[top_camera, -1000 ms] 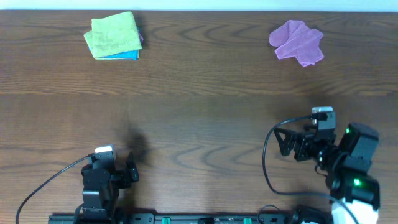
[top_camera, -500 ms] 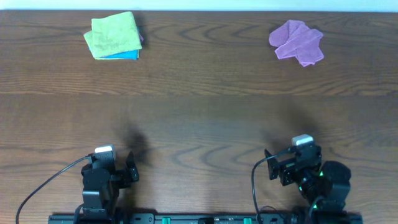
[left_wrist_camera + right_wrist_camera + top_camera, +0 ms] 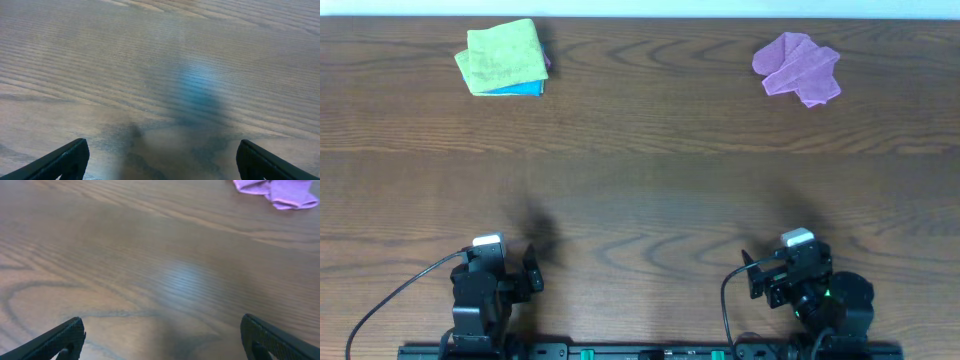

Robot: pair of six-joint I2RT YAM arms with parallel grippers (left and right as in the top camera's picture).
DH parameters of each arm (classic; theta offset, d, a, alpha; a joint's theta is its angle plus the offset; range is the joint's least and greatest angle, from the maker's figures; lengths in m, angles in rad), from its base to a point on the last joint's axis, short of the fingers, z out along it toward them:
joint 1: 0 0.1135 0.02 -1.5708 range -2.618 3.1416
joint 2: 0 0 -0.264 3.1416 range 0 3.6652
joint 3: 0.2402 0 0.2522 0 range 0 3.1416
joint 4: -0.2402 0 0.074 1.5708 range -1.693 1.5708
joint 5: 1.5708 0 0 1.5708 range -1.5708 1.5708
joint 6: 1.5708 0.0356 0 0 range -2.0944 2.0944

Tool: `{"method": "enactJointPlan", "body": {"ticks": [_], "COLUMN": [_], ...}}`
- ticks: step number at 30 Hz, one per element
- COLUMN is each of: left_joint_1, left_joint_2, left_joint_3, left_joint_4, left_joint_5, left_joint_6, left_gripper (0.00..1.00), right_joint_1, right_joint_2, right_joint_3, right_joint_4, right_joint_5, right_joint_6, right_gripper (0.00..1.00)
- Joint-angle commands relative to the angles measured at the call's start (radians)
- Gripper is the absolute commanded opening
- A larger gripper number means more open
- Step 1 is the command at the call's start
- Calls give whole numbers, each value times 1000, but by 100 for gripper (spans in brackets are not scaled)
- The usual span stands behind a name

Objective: Fold the cloth

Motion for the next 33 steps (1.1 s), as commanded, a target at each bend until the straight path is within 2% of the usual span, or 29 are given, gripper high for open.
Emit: {"method": "enactJointPlan", "body": {"ticks": [1, 6, 33], "left_joint_1": [6, 6, 6], "left_joint_2": [-6, -6, -6], "left_joint_3": [-13, -13, -13], "left_joint_4": [-18, -18, -18], "left_joint_5": [-3, -3, -3], "left_joint_6": [18, 18, 18], "left_gripper": [95, 95, 95], "right_joint_1": [13, 27, 35], "right_joint_2": [-22, -22, -21], "right_joint_3": [-14, -18, -19], "right_joint_4": [-13, -38, -39], "right_joint_5": [82, 196, 226], "right_joint_6": [73, 194, 195], "right_gripper": [99, 99, 99]}}
